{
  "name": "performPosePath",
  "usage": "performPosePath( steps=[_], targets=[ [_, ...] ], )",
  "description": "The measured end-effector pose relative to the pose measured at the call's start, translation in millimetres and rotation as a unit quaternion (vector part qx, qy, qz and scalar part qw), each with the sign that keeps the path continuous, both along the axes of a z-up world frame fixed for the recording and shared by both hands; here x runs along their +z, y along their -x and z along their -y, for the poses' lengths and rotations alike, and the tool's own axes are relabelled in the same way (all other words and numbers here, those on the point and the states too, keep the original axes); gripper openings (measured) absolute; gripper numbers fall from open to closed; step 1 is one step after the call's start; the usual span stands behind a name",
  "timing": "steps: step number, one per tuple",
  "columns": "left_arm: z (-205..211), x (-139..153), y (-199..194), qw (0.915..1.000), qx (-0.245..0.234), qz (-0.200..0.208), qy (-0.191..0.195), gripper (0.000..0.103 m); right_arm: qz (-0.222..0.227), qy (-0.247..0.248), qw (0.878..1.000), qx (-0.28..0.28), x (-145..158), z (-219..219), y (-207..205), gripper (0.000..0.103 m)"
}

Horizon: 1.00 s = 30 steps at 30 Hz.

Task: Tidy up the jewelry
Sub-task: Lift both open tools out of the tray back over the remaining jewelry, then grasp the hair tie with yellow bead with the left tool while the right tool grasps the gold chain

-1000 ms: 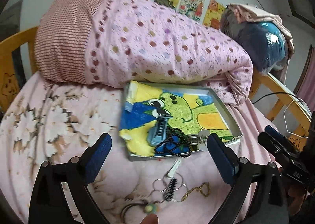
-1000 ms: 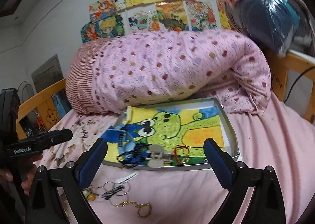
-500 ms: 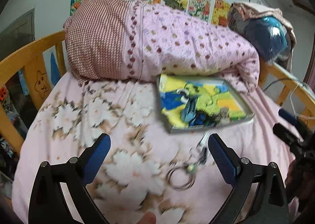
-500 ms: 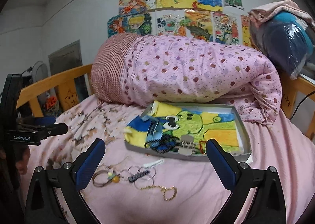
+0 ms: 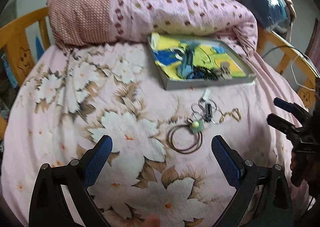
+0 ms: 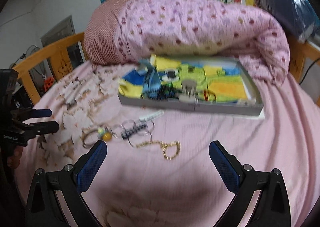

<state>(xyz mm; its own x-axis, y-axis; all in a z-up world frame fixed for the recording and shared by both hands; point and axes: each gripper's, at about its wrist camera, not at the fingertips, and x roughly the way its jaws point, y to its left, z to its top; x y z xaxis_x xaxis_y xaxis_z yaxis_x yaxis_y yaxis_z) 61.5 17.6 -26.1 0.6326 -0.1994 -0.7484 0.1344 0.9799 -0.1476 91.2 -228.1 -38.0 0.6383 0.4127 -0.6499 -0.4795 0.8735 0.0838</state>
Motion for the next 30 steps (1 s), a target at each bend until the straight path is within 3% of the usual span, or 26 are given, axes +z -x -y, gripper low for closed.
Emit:
performPosePath(
  steps=[9, 18, 20, 22, 25, 29, 30],
  targets=[
    [16.3, -33.0, -15.2, 0.9985, -0.044, -0.034, 0.001, 0.097, -0.050, 0.025, 0.998, -0.009, -35.1, 9.6, -14.7, 0.103],
    [33.6, -37.0, -15.8, 0.9959, -0.089, 0.005, -0.016, 0.095, -0.060, 0.029, 0.998, -0.015, -44.8, 14.7, -28.5, 0.103],
    [37.6, -39.2, -17.6, 0.9949, -0.099, 0.009, -0.018, 0.087, -0.054, 0.032, 0.998, -0.011, -44.3, 12.5, -31.6, 0.103],
    [41.7, -42.6, -20.5, 0.9941, -0.107, 0.003, -0.017, 0.067, -0.049, 0.038, 0.998, -0.005, -44.6, 9.2, -34.5, 0.102],
    [45.2, -49.0, -26.6, 0.9936, -0.111, -0.009, -0.014, 0.048, -0.048, 0.048, 0.998, 0.008, -46.6, 3.3, -39.4, 0.091],
    [45.8, -56.7, -34.6, 0.9939, -0.107, -0.024, -0.006, 0.036, -0.059, 0.056, 0.996, 0.019, -53.2, -3.1, -49.2, 0.071],
    [45.6, -57.7, -35.7, 0.9941, -0.105, -0.026, -0.005, 0.034, -0.063, 0.057, 0.996, 0.020, -55.5, -4.3, -52.7, 0.071]
  ],
)
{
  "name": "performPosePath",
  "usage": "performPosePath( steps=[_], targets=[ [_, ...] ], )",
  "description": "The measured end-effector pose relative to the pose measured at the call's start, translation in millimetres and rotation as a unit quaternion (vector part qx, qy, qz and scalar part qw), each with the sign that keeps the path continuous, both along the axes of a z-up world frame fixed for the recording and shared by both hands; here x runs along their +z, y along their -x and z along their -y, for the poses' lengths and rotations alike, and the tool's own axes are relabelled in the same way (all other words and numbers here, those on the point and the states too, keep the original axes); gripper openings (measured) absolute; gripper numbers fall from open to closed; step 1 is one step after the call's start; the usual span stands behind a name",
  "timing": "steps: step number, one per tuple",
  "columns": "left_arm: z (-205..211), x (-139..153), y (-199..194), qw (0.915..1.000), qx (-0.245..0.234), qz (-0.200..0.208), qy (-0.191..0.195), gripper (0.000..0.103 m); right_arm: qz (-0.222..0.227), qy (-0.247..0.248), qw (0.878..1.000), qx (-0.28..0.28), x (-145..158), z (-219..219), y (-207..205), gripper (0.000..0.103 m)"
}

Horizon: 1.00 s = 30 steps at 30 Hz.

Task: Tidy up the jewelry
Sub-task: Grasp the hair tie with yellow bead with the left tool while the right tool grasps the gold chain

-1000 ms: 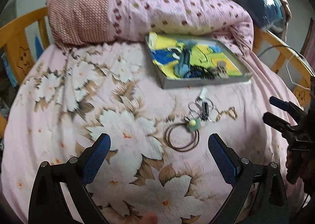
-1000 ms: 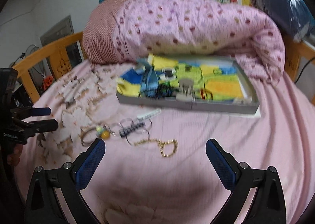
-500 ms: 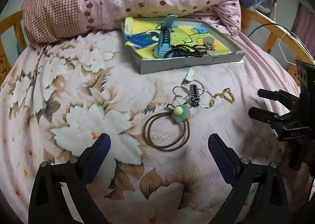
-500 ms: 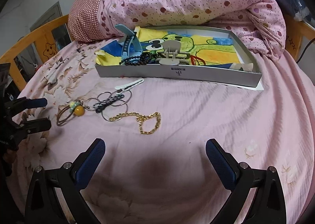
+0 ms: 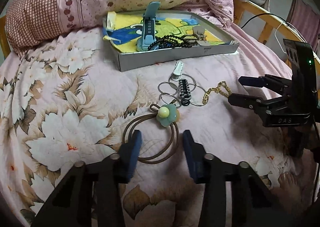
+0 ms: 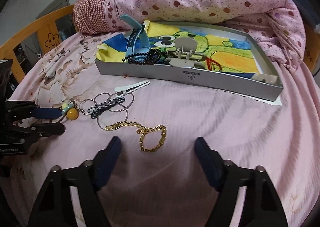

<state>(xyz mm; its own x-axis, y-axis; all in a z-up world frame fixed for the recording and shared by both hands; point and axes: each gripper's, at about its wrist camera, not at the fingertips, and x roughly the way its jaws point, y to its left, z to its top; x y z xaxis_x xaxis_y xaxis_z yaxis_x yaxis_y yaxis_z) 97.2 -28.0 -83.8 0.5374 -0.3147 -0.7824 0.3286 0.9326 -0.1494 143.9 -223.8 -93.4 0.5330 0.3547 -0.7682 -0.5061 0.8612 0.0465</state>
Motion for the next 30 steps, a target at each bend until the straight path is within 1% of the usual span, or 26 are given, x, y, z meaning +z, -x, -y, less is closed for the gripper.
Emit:
performPosePath(
  steps=[3, 6, 7, 10, 11, 16, 18, 22, 30],
  targets=[
    [-1.6, -1.1, -1.9, 1.0000, 0.005, -0.004, 0.003, 0.034, -0.007, 0.002, 1.000, -0.002, -5.2, -2.2, -6.4, 0.067],
    [-2.1, -1.7, -2.7, 0.9999, 0.008, -0.006, 0.002, 0.033, -0.003, 0.005, 1.000, 0.000, -6.1, -6.4, -8.2, 0.055],
    [-1.9, -1.8, -3.0, 0.9999, 0.010, -0.006, 0.000, 0.031, -0.001, 0.010, 1.000, 0.002, -6.7, -9.0, -7.7, 0.050],
    [-3.2, -2.1, -5.0, 0.9999, 0.013, -0.006, -0.006, 0.024, 0.009, 0.022, 1.000, 0.008, -8.0, -14.5, -3.9, 0.043],
    [-4.5, -2.0, -5.6, 0.9999, 0.015, -0.008, -0.003, 0.023, 0.011, 0.025, 1.000, 0.009, -8.2, -16.0, -2.4, 0.040],
    [-9.7, -1.2, -6.5, 0.9996, 0.020, -0.015, 0.010, 0.013, 0.012, 0.027, 1.000, 0.008, -8.9, -19.4, 2.4, 0.033],
    [-7.9, -0.2, -4.6, 0.9997, 0.020, -0.013, 0.007, 0.012, 0.010, 0.025, 1.000, 0.006, -9.2, -20.6, 5.1, 0.030],
    [-6.4, 0.9, -2.3, 0.9997, 0.021, -0.011, 0.005, 0.008, 0.009, 0.023, 1.000, 0.007, -8.5, -22.7, 11.0, 0.019],
    [-5.7, 1.7, -0.7, 0.9995, 0.025, -0.017, 0.013, 0.004, -0.002, 0.006, 1.000, 0.009, -7.5, -21.1, 25.6, 0.018]
  ],
)
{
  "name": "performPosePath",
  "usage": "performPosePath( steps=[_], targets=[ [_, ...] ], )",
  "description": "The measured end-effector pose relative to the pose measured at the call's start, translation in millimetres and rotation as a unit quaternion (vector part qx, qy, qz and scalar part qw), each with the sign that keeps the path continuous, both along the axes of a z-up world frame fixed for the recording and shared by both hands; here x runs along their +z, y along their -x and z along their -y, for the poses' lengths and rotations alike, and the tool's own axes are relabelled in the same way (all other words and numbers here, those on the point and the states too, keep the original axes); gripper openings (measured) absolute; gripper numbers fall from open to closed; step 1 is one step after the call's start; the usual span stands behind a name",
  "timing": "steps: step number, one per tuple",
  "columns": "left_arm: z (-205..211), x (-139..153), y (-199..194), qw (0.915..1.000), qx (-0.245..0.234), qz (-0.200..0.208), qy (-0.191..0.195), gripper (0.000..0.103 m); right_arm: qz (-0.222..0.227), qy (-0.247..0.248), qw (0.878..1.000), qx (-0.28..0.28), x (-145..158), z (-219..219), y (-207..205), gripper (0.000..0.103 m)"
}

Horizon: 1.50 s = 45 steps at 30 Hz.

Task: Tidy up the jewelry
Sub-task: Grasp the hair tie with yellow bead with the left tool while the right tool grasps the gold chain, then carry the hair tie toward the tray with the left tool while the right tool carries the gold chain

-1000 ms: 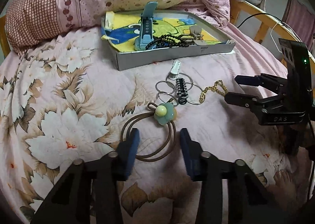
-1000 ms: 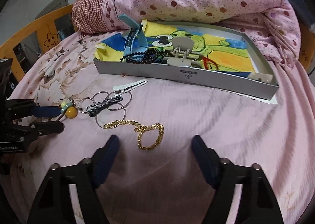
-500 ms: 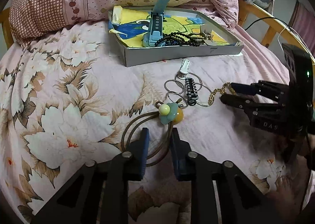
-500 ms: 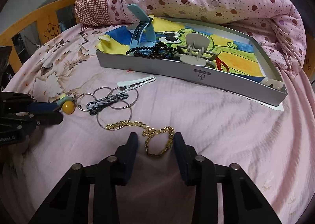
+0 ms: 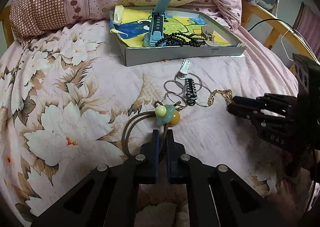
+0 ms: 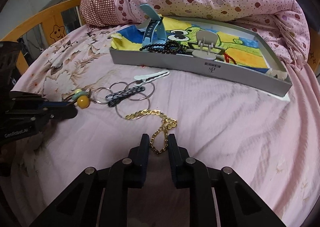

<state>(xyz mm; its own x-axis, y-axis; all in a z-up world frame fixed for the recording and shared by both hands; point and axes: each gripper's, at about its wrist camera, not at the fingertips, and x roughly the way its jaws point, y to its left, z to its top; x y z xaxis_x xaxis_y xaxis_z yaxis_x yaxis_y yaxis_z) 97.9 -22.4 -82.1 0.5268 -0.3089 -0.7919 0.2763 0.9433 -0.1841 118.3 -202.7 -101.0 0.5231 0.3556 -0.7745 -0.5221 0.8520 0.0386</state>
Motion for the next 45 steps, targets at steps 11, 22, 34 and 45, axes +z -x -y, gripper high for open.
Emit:
performPosePath(
  steps=[11, 22, 34, 45],
  targets=[
    [14.9, 18.5, 13.6, 0.9997, -0.015, 0.021, 0.004, 0.001, 0.004, -0.046, 0.999, -0.009, 18.3, 13.1, 19.7, 0.017],
    [31.0, 50.7, 30.0, 0.9983, -0.017, 0.053, 0.015, 0.001, 0.040, -0.094, 0.995, 0.003, 51.2, 24.6, 33.6, 0.017],
    [42.7, 80.6, -4.1, 0.9957, 0.018, 0.078, 0.047, 0.001, 0.090, -0.129, 0.988, 0.008, 89.3, 37.5, 24.0, 0.017],
    [46.9, 107.7, -76.6, 0.9908, 0.031, 0.109, 0.073, 0.001, 0.154, -0.158, 0.975, -0.014, 136.9, 55.9, -33.8, 0.017]
  ],
)
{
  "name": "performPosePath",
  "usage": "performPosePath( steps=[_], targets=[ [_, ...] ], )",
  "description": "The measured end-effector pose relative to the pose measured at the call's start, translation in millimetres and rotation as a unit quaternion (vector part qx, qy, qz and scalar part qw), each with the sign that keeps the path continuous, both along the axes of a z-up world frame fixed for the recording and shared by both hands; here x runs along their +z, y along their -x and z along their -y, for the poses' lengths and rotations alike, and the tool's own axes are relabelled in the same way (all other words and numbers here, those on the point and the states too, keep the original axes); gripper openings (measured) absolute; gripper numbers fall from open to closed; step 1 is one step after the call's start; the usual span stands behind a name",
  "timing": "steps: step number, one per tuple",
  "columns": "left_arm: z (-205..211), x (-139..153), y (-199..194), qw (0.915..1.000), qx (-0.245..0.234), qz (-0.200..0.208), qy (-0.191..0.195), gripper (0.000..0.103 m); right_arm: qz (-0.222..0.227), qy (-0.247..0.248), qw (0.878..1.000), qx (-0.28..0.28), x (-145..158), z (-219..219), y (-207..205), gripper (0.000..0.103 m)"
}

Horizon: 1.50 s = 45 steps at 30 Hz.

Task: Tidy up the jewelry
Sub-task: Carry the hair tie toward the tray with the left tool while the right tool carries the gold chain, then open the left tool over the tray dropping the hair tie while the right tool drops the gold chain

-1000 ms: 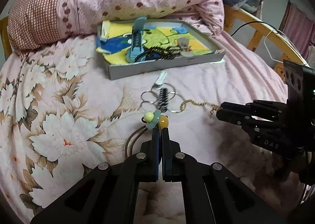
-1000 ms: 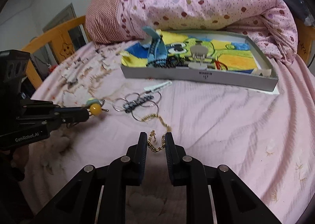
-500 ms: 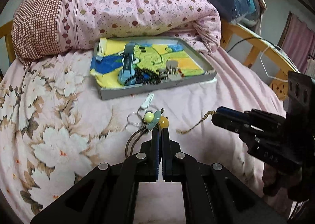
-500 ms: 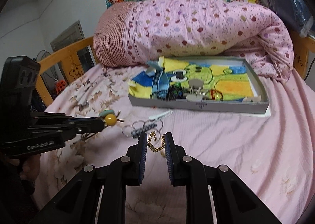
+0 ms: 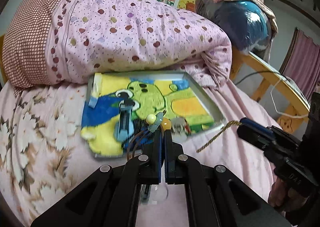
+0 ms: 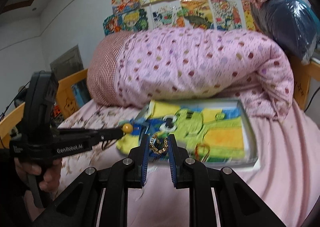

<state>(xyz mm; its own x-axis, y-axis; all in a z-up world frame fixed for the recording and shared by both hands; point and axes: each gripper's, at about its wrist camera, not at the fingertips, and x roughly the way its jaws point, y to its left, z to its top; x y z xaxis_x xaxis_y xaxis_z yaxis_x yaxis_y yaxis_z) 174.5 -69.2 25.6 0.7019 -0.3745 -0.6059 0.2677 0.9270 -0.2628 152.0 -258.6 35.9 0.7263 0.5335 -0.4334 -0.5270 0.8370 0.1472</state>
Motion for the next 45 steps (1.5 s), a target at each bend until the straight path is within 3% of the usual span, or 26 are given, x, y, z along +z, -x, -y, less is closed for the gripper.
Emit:
performPosePath(
  steps=[7, 15, 27, 35, 37, 40, 42, 45],
  targets=[
    [5.9, -9.2, -41.4, 0.9997, 0.002, -0.020, 0.011, 0.001, 0.007, 0.004, 1.000, -0.027, 3.1, 9.1, -43.2, 0.017],
    [19.9, -36.8, -70.1, 0.9981, -0.002, -0.061, 0.001, 0.001, -0.075, -0.016, 0.996, -0.054, -37.5, 21.4, -81.0, 0.017],
    [24.5, -69.0, -88.6, 0.9932, -0.002, -0.116, -0.010, 0.001, -0.124, 0.026, 0.989, -0.076, -78.1, 21.4, -94.6, 0.018],
    [27.9, -61.3, -84.0, 0.9946, -0.007, -0.102, -0.022, 0.005, -0.145, 0.034, 0.985, -0.087, -86.1, 29.0, -96.3, 0.019],
    [27.3, -57.0, -82.4, 0.9952, -0.005, -0.096, -0.018, 0.017, -0.141, 0.033, 0.986, -0.086, -83.5, 30.9, -94.0, 0.020],
    [24.3, -48.0, -77.7, 0.9968, 0.003, -0.078, -0.012, 0.040, -0.132, 0.029, 0.987, -0.089, -77.7, 33.9, -89.3, 0.033],
    [22.2, -40.1, -73.3, 0.9978, 0.007, -0.065, -0.008, 0.045, -0.124, 0.024, 0.988, -0.093, -72.1, 36.8, -84.8, 0.040],
    [18.2, -27.6, -65.7, 0.9987, 0.020, -0.047, -0.009, 0.061, -0.107, 0.020, 0.989, -0.103, -62.3, 40.3, -76.8, 0.052]
  ],
)
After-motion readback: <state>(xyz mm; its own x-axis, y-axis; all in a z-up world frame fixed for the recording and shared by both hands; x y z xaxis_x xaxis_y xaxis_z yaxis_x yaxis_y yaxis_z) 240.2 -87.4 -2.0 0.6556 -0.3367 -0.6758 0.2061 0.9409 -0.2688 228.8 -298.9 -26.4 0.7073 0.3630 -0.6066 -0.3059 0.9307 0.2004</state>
